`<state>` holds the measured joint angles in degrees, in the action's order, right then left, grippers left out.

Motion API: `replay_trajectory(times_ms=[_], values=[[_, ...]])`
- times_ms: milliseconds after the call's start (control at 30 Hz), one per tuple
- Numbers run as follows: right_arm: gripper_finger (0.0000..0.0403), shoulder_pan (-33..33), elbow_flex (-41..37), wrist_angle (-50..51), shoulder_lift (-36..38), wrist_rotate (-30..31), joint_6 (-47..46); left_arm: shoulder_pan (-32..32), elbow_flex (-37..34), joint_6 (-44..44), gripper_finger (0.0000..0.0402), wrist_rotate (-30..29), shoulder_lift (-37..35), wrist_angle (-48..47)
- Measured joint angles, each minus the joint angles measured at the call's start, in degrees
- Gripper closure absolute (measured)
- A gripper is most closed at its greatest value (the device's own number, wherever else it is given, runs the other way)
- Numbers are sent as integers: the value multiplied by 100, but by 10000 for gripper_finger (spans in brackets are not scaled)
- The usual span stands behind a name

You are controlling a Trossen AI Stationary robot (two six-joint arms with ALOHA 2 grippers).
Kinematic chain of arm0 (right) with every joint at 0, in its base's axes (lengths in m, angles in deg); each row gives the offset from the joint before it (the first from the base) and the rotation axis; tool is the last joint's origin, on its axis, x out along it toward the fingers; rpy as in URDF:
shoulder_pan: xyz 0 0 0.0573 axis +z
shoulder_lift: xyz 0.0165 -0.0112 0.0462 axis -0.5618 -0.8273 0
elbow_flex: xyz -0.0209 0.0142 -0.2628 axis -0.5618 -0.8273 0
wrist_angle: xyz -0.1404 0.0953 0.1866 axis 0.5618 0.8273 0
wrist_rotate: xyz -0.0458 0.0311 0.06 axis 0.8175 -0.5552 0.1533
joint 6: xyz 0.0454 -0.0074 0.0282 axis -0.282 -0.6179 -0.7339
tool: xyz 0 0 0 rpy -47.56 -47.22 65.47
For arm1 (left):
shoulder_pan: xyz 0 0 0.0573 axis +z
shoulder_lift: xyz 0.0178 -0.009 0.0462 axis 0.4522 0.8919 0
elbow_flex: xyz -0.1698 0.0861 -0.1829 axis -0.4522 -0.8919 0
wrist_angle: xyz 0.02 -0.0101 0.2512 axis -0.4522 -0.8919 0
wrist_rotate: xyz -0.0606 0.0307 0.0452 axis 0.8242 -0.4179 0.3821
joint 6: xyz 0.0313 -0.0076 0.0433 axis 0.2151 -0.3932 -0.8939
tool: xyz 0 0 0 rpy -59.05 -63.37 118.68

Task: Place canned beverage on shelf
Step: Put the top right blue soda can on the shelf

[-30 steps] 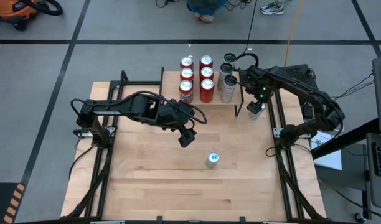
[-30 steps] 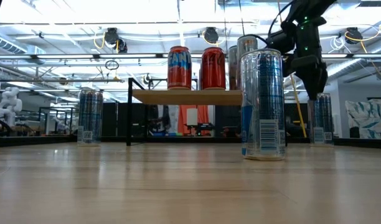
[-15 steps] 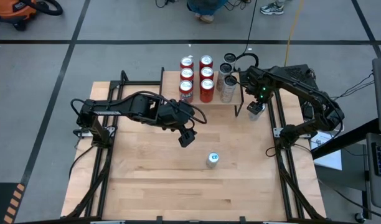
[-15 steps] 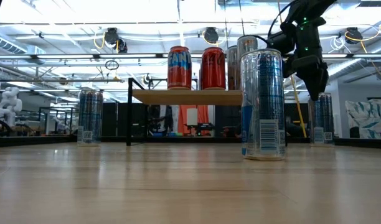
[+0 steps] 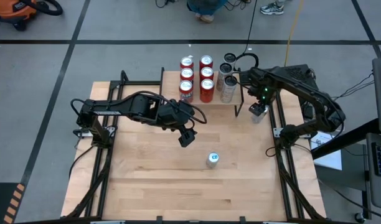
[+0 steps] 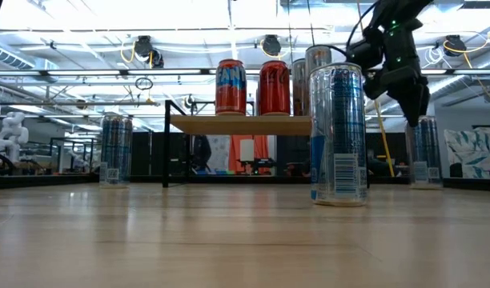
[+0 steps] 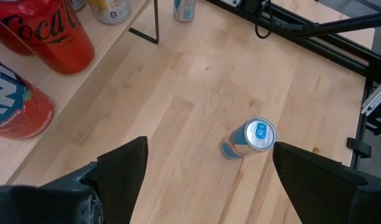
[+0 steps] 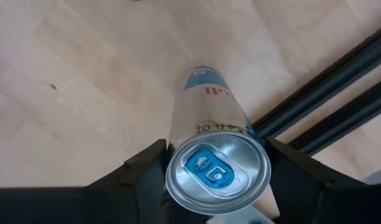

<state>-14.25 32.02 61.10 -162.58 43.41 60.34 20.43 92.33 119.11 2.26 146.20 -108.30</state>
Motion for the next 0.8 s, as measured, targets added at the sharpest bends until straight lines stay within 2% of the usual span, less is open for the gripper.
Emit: replay_trajectory(times_ms=[133,333,500,667,800], values=[[187,5,0,152,223,-69,-207,0,0,0,54,0,0,0],[188,53,0,327,753,-696,-736,5,0,-5,54,-187,0,11],[188,221,0,408,1193,-761,-1170,166,0,-308,54,-228,0,356],[188,494,0,490,1578,-796,-1644,694,0,-882,54,181,0,888],[188,723,0,517,1853,-921,-2048,1257,0,-1565,72,701,0,1409]])
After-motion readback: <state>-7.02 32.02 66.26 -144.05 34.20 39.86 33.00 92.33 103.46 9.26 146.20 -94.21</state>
